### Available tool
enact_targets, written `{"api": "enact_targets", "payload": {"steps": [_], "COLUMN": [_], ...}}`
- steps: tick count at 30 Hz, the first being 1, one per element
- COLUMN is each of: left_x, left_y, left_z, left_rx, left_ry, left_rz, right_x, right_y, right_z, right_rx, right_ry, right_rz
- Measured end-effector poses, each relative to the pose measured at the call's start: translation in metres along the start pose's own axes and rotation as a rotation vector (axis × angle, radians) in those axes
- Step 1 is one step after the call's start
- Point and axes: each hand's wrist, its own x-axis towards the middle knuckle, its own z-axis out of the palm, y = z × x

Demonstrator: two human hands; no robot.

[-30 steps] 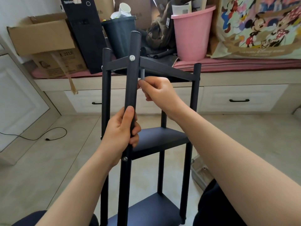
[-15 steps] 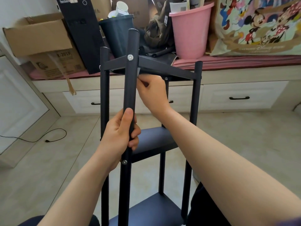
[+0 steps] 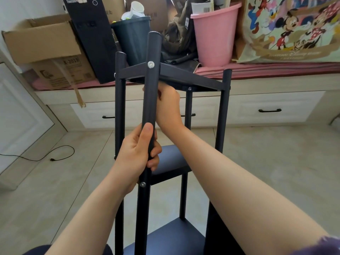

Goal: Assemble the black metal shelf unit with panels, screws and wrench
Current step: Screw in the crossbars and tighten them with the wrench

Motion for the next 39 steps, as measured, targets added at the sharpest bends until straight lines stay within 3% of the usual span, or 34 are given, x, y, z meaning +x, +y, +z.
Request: {"api": "enact_targets", "payload": {"steps": [5, 16, 25, 39], "left_x": [-0.001, -0.001, 0.001, -0.002], "left_y": [0.001, 0.000, -0.002, -0.001], "left_z": [-0.005, -0.004, -0.006, 0.001], "left_rx": [0.000, 0.000, 0.000, -0.029], "left_ry": [0.009, 0.002, 0.009, 0.004], "left_rz": [0.014, 0.011, 0.012, 0.010], "right_x": [0.002, 0.003, 0.005, 0.005], "right_y": [-0.005, -0.023, -0.020, -0.014], "right_z": [-0.024, -0.057, -0.056, -0.044], "right_rx": [0.101, 0.032, -0.056, -0.150], "right_ry": [-0.238, -0.415, -0.420, -0.283], "right_rz": [0.109, 0.147, 0.158, -0.014]}}
